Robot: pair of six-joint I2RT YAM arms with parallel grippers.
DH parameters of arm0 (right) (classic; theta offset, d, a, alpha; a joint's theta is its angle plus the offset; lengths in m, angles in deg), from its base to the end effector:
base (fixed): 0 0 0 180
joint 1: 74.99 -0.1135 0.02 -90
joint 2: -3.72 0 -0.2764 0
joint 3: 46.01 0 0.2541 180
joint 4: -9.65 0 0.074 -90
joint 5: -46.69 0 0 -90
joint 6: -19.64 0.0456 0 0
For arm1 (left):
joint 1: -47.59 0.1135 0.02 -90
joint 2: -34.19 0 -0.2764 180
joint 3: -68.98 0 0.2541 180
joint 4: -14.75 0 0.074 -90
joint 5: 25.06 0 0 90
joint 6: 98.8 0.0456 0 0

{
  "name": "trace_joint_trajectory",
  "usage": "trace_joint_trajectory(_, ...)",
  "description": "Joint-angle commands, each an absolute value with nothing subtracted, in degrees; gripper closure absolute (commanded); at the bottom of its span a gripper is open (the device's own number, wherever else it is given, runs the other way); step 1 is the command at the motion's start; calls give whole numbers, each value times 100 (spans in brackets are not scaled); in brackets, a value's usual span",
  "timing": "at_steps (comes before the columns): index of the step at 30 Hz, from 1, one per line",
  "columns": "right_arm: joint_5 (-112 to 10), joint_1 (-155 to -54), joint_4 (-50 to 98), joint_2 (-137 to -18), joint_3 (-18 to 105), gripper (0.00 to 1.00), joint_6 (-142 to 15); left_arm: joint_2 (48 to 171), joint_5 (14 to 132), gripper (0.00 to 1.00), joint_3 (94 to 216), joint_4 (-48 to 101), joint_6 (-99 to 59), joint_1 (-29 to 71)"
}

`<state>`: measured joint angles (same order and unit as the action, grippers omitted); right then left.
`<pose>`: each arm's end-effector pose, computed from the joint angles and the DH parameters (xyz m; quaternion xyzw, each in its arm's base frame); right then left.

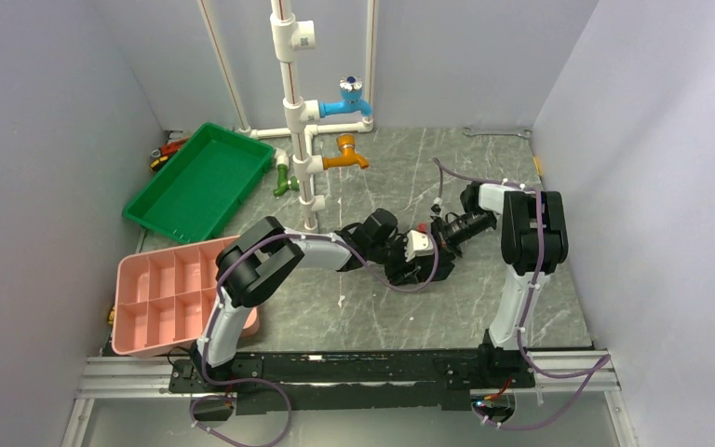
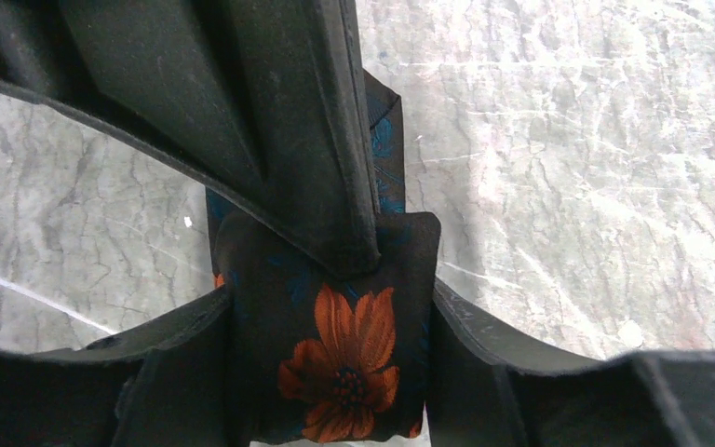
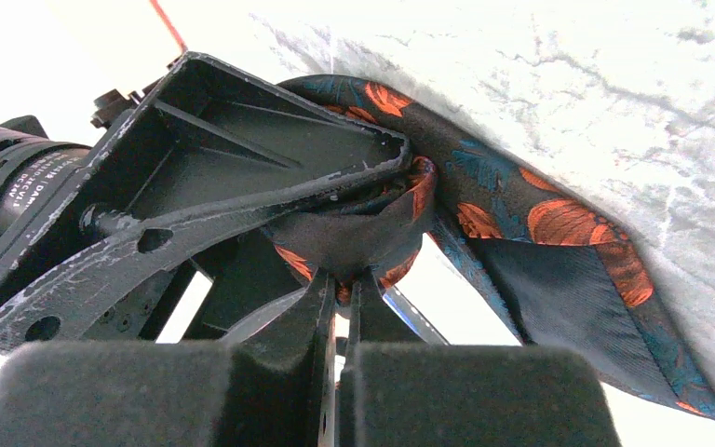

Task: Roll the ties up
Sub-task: Roll the tie at the center of the board.

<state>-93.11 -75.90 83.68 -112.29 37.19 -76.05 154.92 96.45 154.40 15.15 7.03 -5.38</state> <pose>0.3242 0.0400 0.1252 -0.0099 -0.8993 -0.4217 0.1153 0.2581 -0.3818 0.1383 0.5861 0.6367 -0.3689 0.3393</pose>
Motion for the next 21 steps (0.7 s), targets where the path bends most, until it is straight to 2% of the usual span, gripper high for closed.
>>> trace_joint_trajectory(1, -7904, -7611, 7290, -11666, 3709, 100, -7827, 15634, 9742, 36, 15058, 1364, 741, -522)
trace_joint_trajectory(5, -7620, -7596, 7310, -11684, 3680, 100, -7810, 15667, 9844, 36, 14955, 836, 594, -394)
trace_joint_trajectory(13, -6998, -7560, 7408, -11911, 4034, 100, -7683, 15893, 10107, 39, 15406, 778, 801, -368)
trace_joint_trajectory(21, -6560, -7621, 7515, -11865, 4276, 100, -7682, 16005, 10508, 39, 15445, 362, 169, -409)
